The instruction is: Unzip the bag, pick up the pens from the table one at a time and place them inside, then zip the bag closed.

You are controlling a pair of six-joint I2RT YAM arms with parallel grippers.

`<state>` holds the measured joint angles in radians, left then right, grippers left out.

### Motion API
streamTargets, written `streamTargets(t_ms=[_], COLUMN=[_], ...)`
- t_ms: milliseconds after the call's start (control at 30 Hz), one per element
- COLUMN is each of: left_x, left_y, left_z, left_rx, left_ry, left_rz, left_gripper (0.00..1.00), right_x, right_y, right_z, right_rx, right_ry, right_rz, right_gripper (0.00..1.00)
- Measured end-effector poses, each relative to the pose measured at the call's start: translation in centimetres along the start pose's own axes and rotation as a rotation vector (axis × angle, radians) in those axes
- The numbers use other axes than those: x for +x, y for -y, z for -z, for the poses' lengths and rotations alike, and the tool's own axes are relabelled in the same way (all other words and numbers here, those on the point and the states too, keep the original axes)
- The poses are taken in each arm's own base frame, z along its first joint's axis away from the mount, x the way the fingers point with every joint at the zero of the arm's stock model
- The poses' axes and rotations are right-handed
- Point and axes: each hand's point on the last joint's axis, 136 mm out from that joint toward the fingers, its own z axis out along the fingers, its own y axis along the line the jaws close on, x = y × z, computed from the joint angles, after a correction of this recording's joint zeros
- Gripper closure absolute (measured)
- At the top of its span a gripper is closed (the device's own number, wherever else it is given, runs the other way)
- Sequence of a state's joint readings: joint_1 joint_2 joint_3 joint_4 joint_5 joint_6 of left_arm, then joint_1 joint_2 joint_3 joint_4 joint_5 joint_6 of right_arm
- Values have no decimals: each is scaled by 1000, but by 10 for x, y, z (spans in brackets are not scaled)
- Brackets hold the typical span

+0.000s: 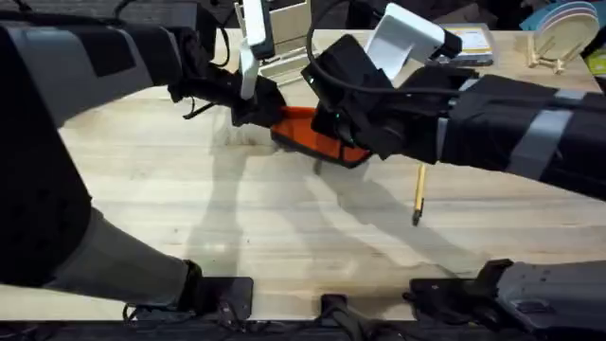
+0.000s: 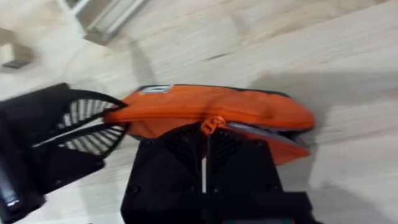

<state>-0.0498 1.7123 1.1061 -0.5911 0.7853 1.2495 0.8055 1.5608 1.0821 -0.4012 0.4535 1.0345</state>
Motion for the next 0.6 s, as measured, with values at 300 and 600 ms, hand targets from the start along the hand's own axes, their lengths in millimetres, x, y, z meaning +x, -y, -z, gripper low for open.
streamTargets(t_ms=[300, 600], left_x=[0, 4], left_y=[0, -3], left_z=[0, 2], left_rx=[0, -11], left_ry=[0, -7], left_rz=[0, 6], left_gripper=[958, 958], right_x=[-2, 0], right_y=[-25, -47], right_z=[1, 0], right_rx=[-113, -214], right_ry=[-13, -33], right_rz=[-2, 73], right_gripper=[970, 970])
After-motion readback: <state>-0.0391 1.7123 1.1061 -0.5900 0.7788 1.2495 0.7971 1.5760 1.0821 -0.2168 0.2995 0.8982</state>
